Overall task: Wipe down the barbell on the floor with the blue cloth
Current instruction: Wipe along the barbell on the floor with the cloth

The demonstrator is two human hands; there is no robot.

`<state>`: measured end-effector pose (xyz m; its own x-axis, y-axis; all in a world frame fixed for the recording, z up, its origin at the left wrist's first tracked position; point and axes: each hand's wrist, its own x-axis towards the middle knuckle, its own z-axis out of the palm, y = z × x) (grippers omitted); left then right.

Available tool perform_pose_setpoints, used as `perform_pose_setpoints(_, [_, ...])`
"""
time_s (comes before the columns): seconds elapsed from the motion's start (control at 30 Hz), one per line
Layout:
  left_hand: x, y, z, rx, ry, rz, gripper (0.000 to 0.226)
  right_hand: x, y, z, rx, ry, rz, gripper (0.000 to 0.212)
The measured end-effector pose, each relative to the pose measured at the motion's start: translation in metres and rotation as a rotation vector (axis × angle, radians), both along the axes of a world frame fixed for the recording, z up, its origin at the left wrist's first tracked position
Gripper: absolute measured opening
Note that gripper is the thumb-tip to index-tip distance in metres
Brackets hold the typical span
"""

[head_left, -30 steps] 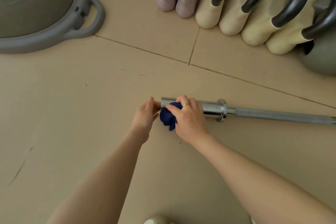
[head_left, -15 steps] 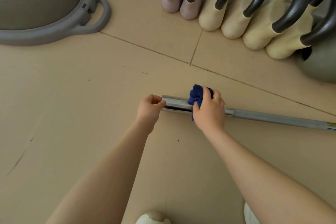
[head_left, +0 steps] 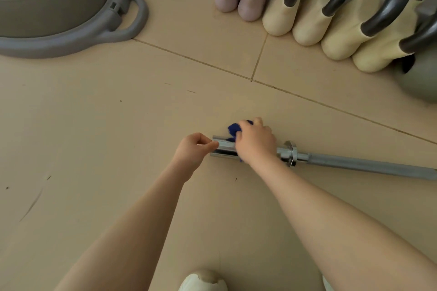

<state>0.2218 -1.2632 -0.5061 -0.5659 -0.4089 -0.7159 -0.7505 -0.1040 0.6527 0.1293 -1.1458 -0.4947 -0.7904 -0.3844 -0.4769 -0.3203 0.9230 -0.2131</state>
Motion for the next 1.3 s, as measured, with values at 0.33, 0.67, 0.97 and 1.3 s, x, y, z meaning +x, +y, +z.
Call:
perform_pose_setpoints(0.33, [0.011,0.005,0.004,0.030,0.038,0.036,0.020,0.010,-0.015,0.002,-0.235,-0.204,0.172,0.029])
perform_pose_setpoints(0.67, [0.005,0.007,0.005,0.050,-0.034,0.141,0.018,-0.004,0.010,0.009,-0.249,-0.356,-0.132,0.036])
perform_pose_setpoints(0.97, [0.003,0.013,0.001,0.040,-0.051,0.225,0.029,-0.021,0.055,0.005,-0.207,-0.154,0.060,0.044])
perform_pose_setpoints(1.3, [-0.021,0.017,0.004,-0.064,-0.057,0.286,0.011,0.019,0.035,0.007,-0.241,0.023,0.226,0.046])
